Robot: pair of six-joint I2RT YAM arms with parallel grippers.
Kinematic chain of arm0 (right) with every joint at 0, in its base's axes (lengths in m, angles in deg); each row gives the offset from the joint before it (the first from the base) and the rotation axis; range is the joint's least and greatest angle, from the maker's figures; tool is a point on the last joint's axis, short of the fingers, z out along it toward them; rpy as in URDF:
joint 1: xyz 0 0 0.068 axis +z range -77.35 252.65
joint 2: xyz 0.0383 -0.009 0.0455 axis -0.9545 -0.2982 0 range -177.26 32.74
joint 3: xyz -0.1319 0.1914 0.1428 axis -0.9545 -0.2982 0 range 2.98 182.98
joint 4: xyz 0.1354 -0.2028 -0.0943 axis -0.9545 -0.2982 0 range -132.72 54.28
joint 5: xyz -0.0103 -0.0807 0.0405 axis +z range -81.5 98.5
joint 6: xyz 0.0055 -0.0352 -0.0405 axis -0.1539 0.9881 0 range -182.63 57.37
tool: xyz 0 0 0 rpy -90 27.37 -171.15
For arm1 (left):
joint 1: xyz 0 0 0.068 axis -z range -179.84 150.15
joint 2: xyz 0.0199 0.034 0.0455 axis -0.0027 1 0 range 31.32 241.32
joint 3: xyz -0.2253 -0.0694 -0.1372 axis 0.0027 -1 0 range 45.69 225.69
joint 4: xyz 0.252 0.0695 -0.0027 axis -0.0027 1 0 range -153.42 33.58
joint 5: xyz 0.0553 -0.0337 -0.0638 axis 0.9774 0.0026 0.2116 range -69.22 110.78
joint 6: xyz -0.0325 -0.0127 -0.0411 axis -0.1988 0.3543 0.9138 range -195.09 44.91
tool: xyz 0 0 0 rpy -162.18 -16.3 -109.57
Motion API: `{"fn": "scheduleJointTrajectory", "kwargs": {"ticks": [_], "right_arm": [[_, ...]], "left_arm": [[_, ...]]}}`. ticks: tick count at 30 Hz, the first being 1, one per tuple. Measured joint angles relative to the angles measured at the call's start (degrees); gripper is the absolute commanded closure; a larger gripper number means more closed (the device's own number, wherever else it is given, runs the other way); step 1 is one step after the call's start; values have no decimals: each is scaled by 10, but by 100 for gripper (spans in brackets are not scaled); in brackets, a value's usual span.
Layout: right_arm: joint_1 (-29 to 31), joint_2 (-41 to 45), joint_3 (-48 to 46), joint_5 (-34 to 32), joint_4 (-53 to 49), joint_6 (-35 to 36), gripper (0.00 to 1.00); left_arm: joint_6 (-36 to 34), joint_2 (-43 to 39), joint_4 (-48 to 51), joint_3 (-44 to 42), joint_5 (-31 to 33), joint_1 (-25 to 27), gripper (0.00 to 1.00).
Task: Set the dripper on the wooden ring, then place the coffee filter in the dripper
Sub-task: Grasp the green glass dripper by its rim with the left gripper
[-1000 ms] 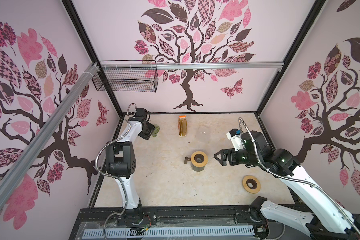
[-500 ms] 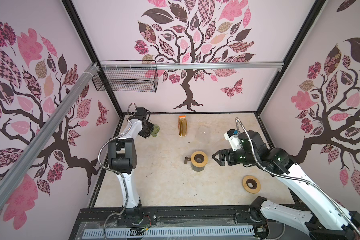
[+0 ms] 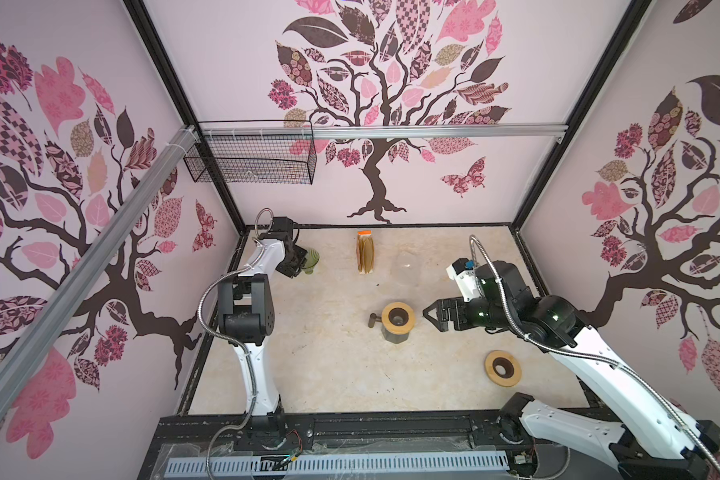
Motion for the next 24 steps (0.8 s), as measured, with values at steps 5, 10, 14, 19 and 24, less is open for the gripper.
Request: {"fn": "scheduleJointTrajectory", "kwargs": {"ticks": [5, 10, 14, 19, 24], "right_arm": [[0, -2, -4, 0, 0, 0, 0], [0, -3, -4, 0, 1, 0, 0], [0, -3, -4, -1, 1, 0, 0], [0, -3, -4, -1, 1, 0, 0], [0, -3, -4, -3, 2, 0, 0]], "left_arm": [[2, 0, 0, 0, -2, 0, 86], [3, 1, 0, 1, -5, -2, 94], [0, 5, 3, 13, -7, -2, 100], [0, 6, 5, 14, -17, -3, 100], [-1, 3, 6, 12, -35, -7, 100]]}}
